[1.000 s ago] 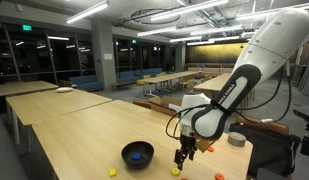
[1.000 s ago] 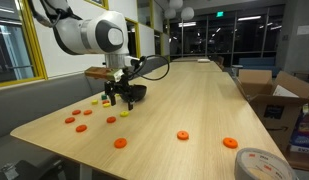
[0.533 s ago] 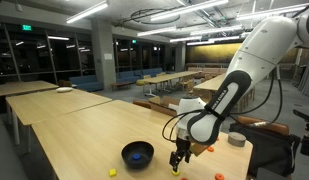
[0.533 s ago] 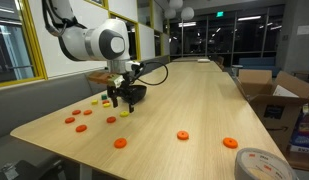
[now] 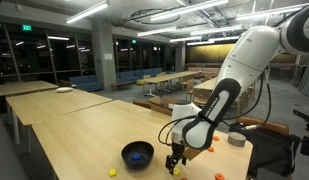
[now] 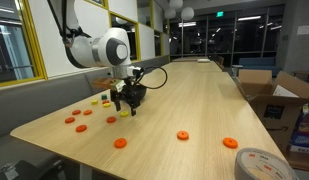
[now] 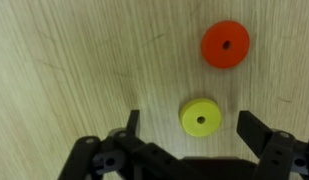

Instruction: Put the blue, yellow and three orange squares inside the building.

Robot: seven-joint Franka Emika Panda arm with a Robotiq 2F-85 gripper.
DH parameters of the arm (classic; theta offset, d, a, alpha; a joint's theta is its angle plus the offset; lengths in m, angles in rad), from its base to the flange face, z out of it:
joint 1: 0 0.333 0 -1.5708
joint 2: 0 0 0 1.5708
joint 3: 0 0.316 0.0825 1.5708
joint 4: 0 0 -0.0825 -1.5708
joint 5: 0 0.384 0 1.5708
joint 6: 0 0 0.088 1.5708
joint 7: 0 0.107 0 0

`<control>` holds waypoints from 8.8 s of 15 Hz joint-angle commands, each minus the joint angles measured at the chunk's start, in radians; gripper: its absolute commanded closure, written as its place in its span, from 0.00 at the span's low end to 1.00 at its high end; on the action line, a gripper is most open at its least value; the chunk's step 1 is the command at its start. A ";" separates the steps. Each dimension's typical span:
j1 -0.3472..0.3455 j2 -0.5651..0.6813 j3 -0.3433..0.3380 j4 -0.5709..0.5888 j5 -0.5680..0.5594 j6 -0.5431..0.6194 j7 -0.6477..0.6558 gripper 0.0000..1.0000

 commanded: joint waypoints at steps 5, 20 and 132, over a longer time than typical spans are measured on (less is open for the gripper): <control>0.052 0.037 -0.032 0.044 -0.012 0.000 0.060 0.00; 0.056 0.001 -0.041 0.007 -0.011 0.018 0.093 0.44; 0.106 -0.217 -0.084 0.048 -0.352 0.166 0.489 0.75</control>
